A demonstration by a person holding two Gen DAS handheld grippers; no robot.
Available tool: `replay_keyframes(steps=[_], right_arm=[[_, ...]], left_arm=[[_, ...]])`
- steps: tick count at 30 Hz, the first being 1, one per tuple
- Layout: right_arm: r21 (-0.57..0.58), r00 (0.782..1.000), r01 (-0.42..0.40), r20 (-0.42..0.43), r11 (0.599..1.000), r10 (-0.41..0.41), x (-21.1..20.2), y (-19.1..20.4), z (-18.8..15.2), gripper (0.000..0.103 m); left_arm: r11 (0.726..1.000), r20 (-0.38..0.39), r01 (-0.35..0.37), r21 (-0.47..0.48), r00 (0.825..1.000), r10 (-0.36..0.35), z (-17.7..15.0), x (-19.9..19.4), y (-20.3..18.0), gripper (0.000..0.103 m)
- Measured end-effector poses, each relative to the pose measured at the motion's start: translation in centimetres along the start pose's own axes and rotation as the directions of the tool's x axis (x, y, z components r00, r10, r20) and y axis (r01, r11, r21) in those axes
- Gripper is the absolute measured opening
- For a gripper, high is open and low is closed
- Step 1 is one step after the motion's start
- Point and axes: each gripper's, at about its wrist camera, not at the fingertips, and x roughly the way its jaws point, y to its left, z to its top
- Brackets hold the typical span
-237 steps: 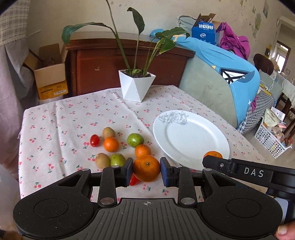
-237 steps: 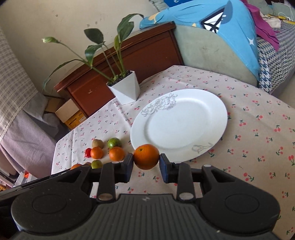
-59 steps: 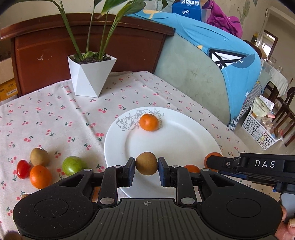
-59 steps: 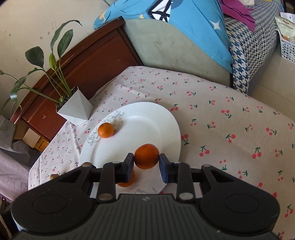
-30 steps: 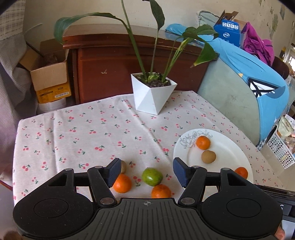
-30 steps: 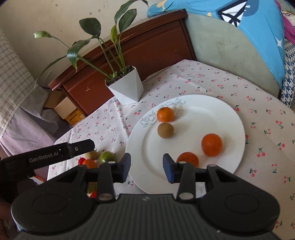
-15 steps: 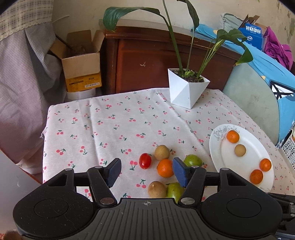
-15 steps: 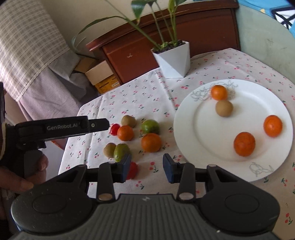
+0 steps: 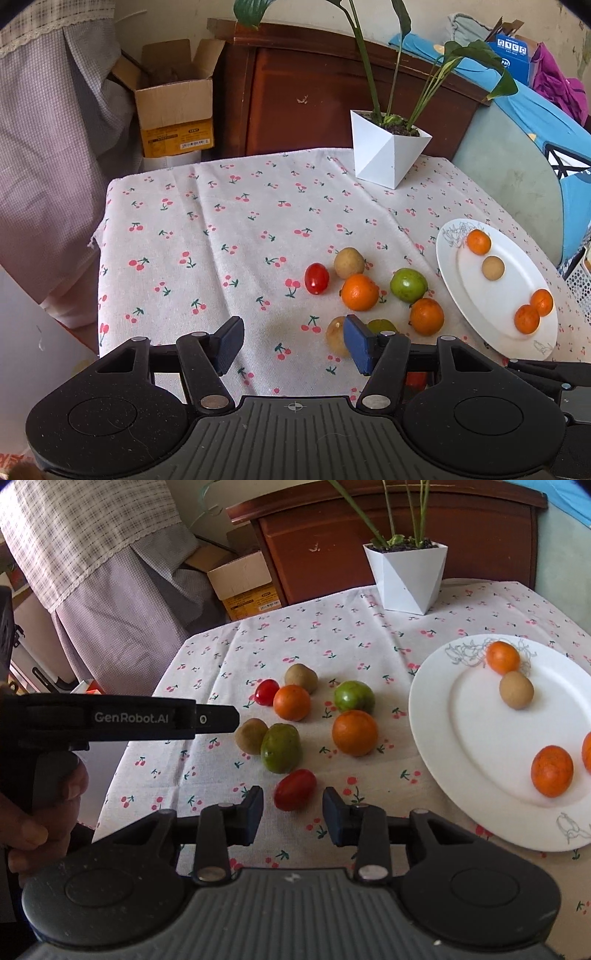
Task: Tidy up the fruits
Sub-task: 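Grasp a brown kiwi with the left gripper while the right gripper grasps a red tomato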
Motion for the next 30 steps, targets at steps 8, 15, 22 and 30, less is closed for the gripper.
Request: replay_keyframes(steps=[8, 15, 22, 30], right_arm=[[-0.053, 0.999, 0.032, 0.011, 0.998, -0.031, 0.4, 0.3, 0.2, 0.022], [-0.002, 0.997, 0.074, 0.02, 0.997, -0.074, 0.1, -1.1, 0.5, 0.021], [0.061, 0.996, 0.091, 0.021, 0.994, -0.092, -0.1, -2.2, 0.9, 0.021], [0.092, 0.996, 0.083, 0.014, 0.992, -0.085, 0.0, -2.6, 1.0, 0.021]], left_arm=[[0.999, 0.001, 0.023, 0.026, 1.0, -0.023, -0.4, 0.3, -0.3, 0.057], [0.997, -0.013, 0.057, 0.06, 0.998, -0.057, -0.8, 0.7, -1.0, 0.057], [0.995, -0.007, 0.066, 0.072, 0.998, -0.066, -1.0, 1.4, -1.0, 0.058], [0.991, 0.02, 0.078, 0.105, 0.997, -0.08, -1.2, 2.0, -1.7, 0.058]])
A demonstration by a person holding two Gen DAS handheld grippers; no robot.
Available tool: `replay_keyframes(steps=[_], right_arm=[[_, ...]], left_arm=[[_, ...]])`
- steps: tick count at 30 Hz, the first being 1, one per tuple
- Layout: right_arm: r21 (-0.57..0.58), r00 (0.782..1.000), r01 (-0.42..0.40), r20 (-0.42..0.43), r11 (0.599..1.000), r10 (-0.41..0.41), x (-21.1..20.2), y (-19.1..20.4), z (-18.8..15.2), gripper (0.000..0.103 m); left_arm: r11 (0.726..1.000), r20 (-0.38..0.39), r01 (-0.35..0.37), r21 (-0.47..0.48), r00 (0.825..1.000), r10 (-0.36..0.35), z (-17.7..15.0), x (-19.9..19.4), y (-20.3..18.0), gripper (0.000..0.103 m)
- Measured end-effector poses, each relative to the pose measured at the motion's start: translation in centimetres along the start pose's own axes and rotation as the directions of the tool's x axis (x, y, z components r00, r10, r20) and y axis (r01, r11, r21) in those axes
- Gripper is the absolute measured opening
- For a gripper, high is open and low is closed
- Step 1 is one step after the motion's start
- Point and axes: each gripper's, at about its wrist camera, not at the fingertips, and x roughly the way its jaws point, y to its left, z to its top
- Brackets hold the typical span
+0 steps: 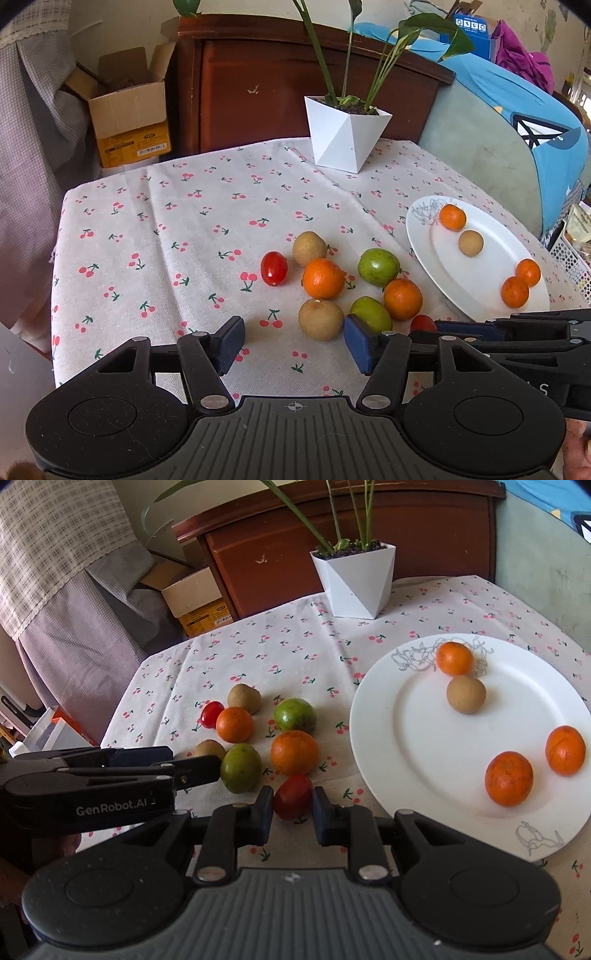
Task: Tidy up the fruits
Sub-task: 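Grasp a brown kiwi with the left gripper while the right gripper grasps a red tomato, then carry both fruits over the plate and open the left gripper to drop the kiwi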
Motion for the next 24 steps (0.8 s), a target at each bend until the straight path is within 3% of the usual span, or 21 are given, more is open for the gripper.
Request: replay_keyframes(steps=[2, 8, 16, 18, 24], right_arm=[[0.005, 1.0, 0.003, 0.002, 1.0, -0.003, 0.0, -0.1, 0.1, 0.021], [0.022, 1.0, 0.009, 0.002, 1.0, -0.009, 0.0, -0.4, 0.2, 0.021], [0.032, 1.0, 0.01, 0.003, 0.999, -0.01, -0.1, -0.4, 0.1, 0.021], [0.038, 1.0, 0.009, 0.003, 0.999, -0.009, -0.1, -0.5, 0.2, 0.021], [0.045, 1.0, 0.009, 0.008, 0.999, -0.01, -0.2, -0.6, 0.2, 0.021]], left_arm=[[1.0, 0.008, -0.003, 0.016, 1.0, 0.003, 0.0, 0.1, -0.3, 0.057], [0.999, 0.016, 0.038, 0.031, 0.999, -0.039, -0.1, 0.4, -0.8, 0.038], [0.998, 0.03, 0.027, 0.06, 0.999, -0.028, -0.2, 0.7, -1.4, 0.037], [0.997, 0.034, 0.024, 0.075, 0.999, -0.027, -0.3, 0.7, -1.6, 0.027], [0.998, 0.028, 0.017, 0.055, 0.999, -0.019, -0.1, 0.5, -1.6, 0.025]])
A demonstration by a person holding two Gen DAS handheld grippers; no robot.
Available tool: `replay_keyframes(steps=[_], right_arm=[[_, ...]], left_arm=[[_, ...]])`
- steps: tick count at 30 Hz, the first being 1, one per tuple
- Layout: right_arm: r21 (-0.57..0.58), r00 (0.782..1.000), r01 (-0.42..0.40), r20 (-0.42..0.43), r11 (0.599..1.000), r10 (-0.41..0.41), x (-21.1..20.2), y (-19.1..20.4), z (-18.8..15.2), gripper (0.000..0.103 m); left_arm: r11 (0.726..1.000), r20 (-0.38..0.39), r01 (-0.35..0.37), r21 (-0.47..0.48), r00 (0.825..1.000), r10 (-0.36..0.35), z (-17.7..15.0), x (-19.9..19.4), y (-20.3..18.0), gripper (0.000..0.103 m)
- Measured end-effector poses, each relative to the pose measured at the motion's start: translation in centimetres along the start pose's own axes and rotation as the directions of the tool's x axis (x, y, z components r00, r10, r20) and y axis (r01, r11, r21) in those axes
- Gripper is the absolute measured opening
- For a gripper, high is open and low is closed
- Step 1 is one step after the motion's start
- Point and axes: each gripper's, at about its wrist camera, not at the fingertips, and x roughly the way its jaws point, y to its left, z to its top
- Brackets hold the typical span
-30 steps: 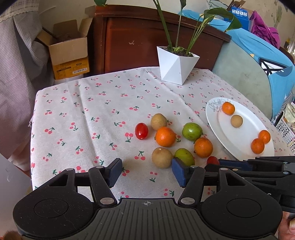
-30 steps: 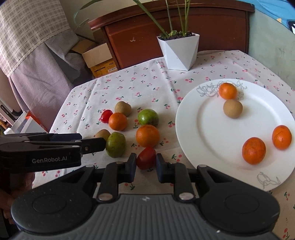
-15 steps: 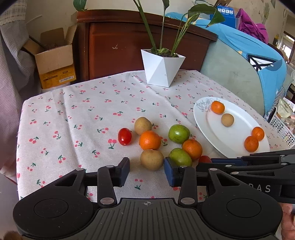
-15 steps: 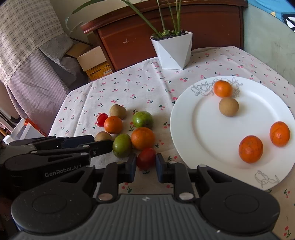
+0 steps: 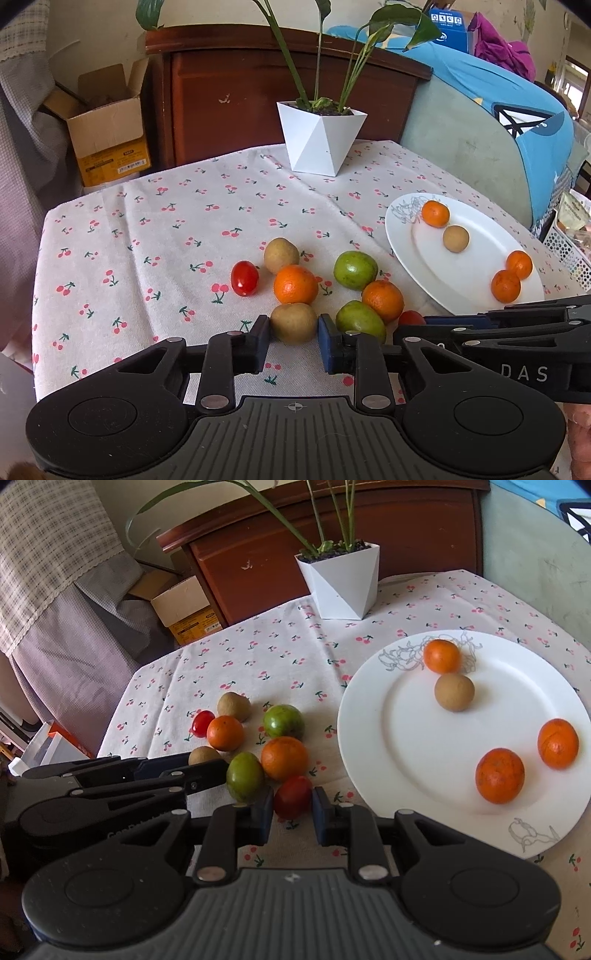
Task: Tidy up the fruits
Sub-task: 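Carry both fruits over the plate and open the left gripper to drop the kiwi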
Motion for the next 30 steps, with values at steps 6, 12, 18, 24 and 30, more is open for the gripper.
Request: replay_keyframes(steps=[6, 12, 18, 24, 30], right_arm=[[-0.001, 1.0, -0.005, 0.023, 1.0, 0.005, -0.6, 0.1, 0.2, 0.021], [0.027, 0.997, -0.007, 0.074, 1.0, 0.005, -1.7, -0.5, 1.3, 0.02], [0.07, 0.99, 0.035, 0.134, 0.997, -0.044, -3.1, -2.1, 2.7, 0.02], [0.167, 0.976, 0.09, 0.179, 0.982, -0.12, -4.7, -4.8, 3.6, 0.02], [0.286, 0.967, 0.123, 0.181, 0.95, -0.18, -5.6, -7.4, 3.8, 0.02]], left_arm=[[0.999, 0.04, -0.029, -0.019, 0.999, 0.03, 0.6, -1.0, 0.1, 0.025], [0.999, 0.103, -0.016, -0.036, 0.994, 0.02, 1.7, -2.3, -0.4, 0.025], [0.999, 0.128, 0.028, -0.033, 0.991, -0.023, 2.5, -2.2, -2.3, 0.025], [0.996, 0.114, 0.08, -0.032, 0.991, -0.076, 2.7, -1.0, -4.6, 0.025], [0.993, 0.104, 0.116, -0.01, 0.988, -0.115, 2.8, 0.0, -7.0, 0.025]])
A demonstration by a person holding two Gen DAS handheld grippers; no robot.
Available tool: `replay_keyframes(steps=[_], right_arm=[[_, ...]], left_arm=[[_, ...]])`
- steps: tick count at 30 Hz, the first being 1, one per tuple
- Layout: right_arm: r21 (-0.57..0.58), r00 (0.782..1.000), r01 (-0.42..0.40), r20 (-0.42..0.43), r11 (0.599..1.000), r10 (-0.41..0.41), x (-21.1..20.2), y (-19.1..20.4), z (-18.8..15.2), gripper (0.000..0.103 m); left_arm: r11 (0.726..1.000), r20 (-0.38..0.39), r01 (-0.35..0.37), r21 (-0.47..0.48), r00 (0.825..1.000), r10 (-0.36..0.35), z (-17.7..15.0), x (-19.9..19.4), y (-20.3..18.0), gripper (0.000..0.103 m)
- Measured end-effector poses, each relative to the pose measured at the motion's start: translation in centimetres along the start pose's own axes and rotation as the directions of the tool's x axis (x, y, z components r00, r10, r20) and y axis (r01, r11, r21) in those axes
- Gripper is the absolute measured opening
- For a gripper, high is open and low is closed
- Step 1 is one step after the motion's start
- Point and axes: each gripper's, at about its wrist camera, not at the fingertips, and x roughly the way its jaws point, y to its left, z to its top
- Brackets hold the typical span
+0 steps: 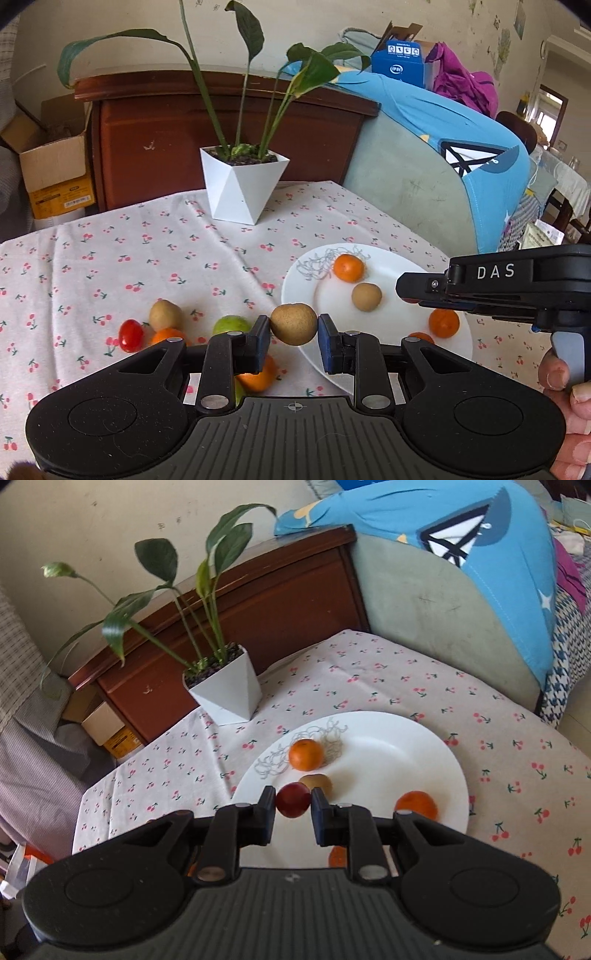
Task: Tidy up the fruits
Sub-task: 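Carry both fruits over the plate and open the left gripper to drop the kiwi, then release the red tomato onto the plate with the right gripper, then return both grippers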
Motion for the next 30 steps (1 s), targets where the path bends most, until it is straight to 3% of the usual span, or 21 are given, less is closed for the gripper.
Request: replay_keyframes(steps=[7, 12, 19, 24, 30], right_arm=[[0.181, 0.999, 0.034, -0.035, 0.983, -0.028, 0.3, -3.0, 0.0, 0.02], [0.225, 0.998, 0.055, -0.036, 0.973, -0.048, 0.3, -3.8, -0.1, 0.023], [0.252, 0.998, 0.052, -0.03, 0.966, -0.046, 0.0, -4.0, 0.0, 0.024], [0.233, 0.999, 0.033, -0.016, 0.972, -0.03, -0.2, -3.5, 0.1, 0.025], [0.202, 1.0, -0.001, -0.026, 0.979, 0.006, -0.1, -2.6, 0.0, 0.026]], left_arm=[[0.999, -0.02, 0.031, 0.03, 0.999, -0.03, -0.2, 1.5, -2.3, 0.025], [0.998, -0.039, 0.042, 0.036, 0.998, -0.041, -0.5, 2.6, -3.2, 0.025], [0.998, -0.049, 0.046, 0.035, 0.998, -0.045, -0.3, 2.6, -3.6, 0.029], [0.999, -0.043, 0.027, 0.045, 0.999, -0.025, 0.5, 1.5, -3.5, 0.044], [0.999, -0.053, -0.028, 0.037, 0.998, 0.03, 1.9, -0.1, -1.9, 0.045]])
